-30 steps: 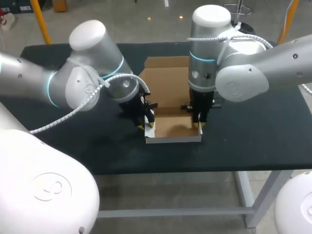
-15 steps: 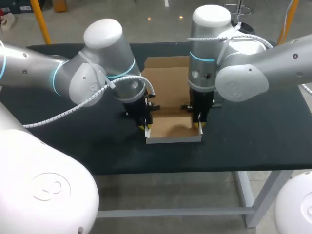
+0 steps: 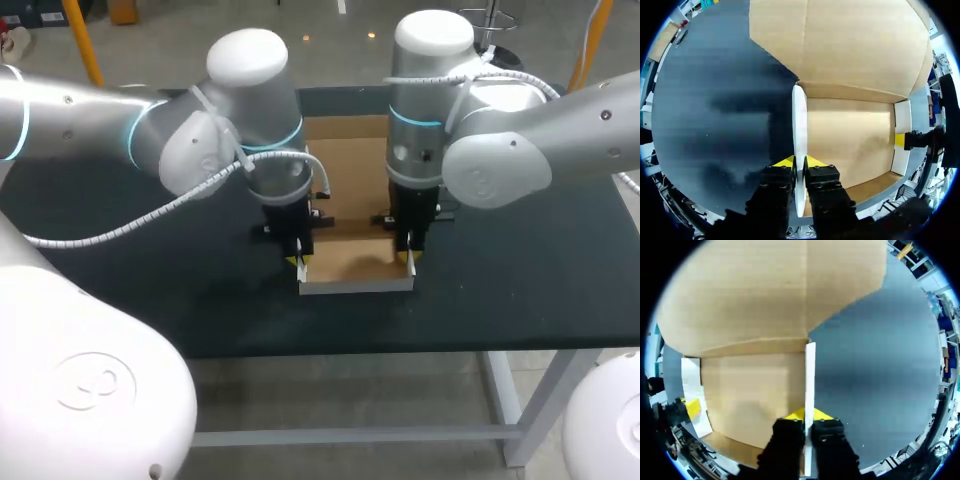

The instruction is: Assemble the packaging by folding the flat box into shape, placing the metal phone stand inside, and closing the box properly

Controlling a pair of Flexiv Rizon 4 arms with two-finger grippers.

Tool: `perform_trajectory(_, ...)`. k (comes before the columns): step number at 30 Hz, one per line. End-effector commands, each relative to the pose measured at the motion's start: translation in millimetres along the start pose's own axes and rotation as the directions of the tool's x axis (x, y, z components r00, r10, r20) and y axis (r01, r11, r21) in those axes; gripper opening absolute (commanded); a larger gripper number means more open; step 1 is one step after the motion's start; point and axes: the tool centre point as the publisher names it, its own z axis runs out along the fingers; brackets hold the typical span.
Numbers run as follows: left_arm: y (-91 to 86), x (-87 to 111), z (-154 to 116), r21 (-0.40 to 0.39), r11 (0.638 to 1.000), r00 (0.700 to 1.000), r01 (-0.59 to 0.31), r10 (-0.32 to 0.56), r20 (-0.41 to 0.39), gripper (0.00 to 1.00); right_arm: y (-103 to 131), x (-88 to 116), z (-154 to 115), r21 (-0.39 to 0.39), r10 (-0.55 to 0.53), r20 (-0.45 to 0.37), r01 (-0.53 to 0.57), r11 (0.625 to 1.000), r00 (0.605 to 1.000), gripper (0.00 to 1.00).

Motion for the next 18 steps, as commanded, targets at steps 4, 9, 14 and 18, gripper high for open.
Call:
perform_trajectory(4,-2.9,7.0,14.1,-0.007,1.000,0.985,-0.002,0.004,0.172,0.10,0.3,2.5,-0.3,0.004,-0.001,0.002,0.001,1.000,1.000,0.00)
perform_trajectory(9,-2.7,6.6,15.8,-0.013,1.000,0.985,-0.005,0.007,0.173,0.15,0.3,2.5,-0.3,0.004,-0.001,0.002,0.001,1.000,1.000,0.00)
perform_trajectory(14,-2.8,5.9,16.6,-0.015,1.000,0.986,-0.006,0.008,0.169,0.11,0.3,2.5,-0.3,0.004,-0.001,0.002,0.001,1.000,1.000,0.00)
perform_trajectory(18,-2.5,5.2,17.7,-0.018,1.000,0.986,-0.006,0.008,0.167,0.15,0.3,2.5,-0.3,0.004,-0.001,0.002,0.001,1.000,1.000,0.00)
